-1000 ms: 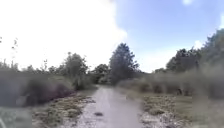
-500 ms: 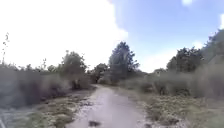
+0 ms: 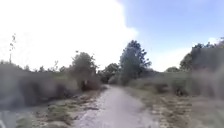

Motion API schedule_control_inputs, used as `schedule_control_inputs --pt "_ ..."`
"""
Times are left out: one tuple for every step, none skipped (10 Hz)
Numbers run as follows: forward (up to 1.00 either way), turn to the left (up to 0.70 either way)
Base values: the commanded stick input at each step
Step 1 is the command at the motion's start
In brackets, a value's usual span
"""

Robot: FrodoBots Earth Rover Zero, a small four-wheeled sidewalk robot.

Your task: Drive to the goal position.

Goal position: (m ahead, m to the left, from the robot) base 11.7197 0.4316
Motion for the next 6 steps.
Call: schedule_control_inputs --pt "0.7 0.0" --pt "0.7 0.0" --pt "0.7 0.0" --pt "0.7 0.0" --pt "0.7 0.0" --pt "0.7 0.0"
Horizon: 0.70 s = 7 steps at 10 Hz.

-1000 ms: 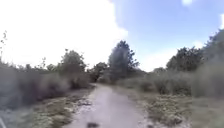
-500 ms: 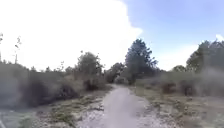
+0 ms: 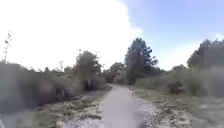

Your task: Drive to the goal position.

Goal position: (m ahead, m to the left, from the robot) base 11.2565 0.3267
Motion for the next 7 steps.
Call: schedule_control_inputs --pt "0.7 0.0" --pt "0.7 0.0" --pt "0.7 0.0" --pt "0.7 0.0" --pt "0.7 0.0" --pt "0.7 0.0" --pt "0.7 0.0"
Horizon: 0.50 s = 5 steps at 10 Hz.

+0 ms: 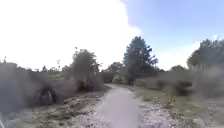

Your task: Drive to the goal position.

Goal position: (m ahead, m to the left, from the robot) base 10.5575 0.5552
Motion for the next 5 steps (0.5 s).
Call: schedule_control_inputs --pt "0.7 0.0" --pt "0.7 0.0" --pt "0.7 0.0" --pt "0.7 0.0" --pt "0.7 0.0"
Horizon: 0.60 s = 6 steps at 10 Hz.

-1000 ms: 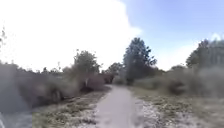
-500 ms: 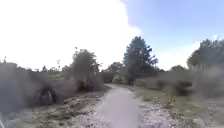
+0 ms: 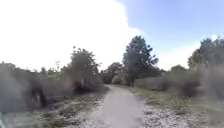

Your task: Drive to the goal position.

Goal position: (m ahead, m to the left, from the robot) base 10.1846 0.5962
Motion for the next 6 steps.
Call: schedule_control_inputs --pt "0.7 0.0" --pt "0.7 0.0" --pt "0.7 0.0" --pt "0.7 0.0" --pt "0.7 0.0" --pt "0.7 0.0"
